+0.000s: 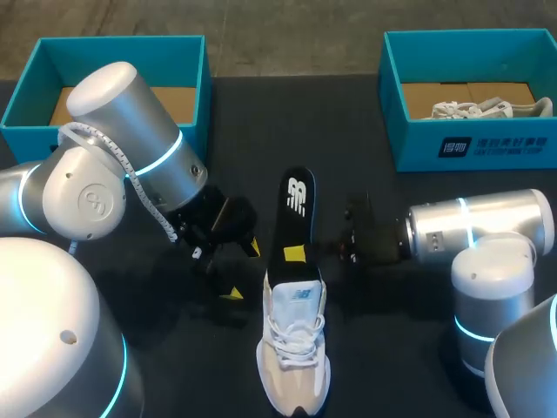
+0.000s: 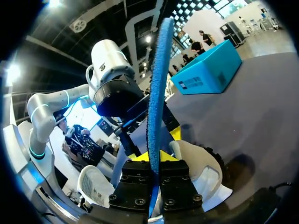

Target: Take the shoe out of the shoebox, open the shoe tongue, remove and reinsert the insole, then place the shoe into the shoebox

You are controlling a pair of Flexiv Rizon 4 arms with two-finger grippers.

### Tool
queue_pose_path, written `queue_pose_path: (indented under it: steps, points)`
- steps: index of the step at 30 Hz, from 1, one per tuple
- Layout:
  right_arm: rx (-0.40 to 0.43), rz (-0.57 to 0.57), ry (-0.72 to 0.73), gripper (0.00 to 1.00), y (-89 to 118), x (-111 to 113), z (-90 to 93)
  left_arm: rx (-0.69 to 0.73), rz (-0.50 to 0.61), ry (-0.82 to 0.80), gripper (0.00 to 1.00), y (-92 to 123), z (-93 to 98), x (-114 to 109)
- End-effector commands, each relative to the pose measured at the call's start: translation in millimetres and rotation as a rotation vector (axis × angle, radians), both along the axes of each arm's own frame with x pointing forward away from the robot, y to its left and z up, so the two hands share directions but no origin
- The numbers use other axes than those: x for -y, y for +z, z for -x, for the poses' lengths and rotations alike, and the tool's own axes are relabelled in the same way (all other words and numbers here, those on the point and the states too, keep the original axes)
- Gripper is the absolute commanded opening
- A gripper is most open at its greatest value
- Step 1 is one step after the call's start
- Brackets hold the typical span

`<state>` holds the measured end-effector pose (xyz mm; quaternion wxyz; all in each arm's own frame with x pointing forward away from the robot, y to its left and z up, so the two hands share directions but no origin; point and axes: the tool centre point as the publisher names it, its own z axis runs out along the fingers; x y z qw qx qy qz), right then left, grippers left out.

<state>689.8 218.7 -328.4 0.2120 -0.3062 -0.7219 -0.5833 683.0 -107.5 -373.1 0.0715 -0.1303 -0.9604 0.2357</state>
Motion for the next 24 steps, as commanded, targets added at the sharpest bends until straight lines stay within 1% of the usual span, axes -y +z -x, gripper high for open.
queue_pose_path:
  steps: [1,9,24]
  points:
    - [-0.009,0.005,-0.001,0.0,-2,-1,3.6,0.004,0.0,0.002,1.0,0,1.7,-1]
    - [-0.039,0.019,0.009,0.0,-8,-2,9.7,0.004,0.0,0.002,1.0,0,1.7,-1]
    - [-0.09,0.034,0.025,0.0,-25,-4,32.3,0.004,0.0,0.002,1.0,0,1.7,-1]
